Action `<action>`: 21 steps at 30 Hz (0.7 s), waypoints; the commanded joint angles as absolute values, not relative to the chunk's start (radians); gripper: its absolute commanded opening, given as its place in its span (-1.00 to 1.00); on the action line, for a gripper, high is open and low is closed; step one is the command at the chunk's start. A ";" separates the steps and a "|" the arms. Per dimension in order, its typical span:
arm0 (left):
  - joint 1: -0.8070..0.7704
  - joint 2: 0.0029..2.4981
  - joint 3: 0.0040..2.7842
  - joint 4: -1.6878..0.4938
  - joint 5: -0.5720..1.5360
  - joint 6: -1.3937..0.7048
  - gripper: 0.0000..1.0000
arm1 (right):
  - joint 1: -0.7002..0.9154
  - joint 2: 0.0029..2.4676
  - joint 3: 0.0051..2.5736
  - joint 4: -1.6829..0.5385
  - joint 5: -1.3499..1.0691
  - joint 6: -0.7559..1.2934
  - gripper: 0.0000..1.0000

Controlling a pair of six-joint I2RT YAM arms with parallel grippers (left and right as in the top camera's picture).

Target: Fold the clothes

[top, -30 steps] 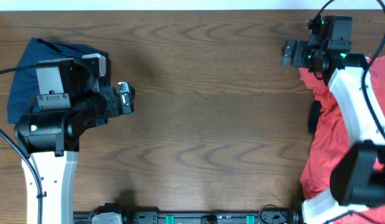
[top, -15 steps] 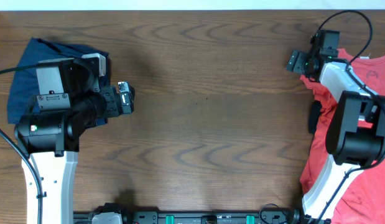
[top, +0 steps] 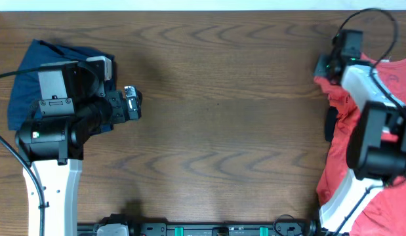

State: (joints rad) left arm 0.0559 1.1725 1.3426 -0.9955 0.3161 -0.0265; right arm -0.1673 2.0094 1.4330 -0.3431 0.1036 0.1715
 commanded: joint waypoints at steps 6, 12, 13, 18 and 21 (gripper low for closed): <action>0.053 1.169 1.365 -0.998 0.332 -0.032 0.96 | -0.230 1.692 1.455 -0.302 0.079 0.131 -0.98; 0.060 1.156 1.367 -0.988 0.315 -0.031 0.95 | -0.170 1.524 1.457 -0.281 -0.181 0.106 -0.97; 0.065 1.152 1.369 -0.983 0.312 -0.031 0.96 | -0.144 1.492 1.457 -0.273 -0.223 0.107 -0.97; 0.112 1.118 1.415 -0.979 0.313 -0.032 0.96 | 0.090 1.367 1.457 -0.250 -0.400 0.107 -0.95; 0.142 1.091 1.449 -0.978 0.313 -0.032 0.96 | 0.291 1.349 1.457 -0.290 -0.443 0.107 -0.89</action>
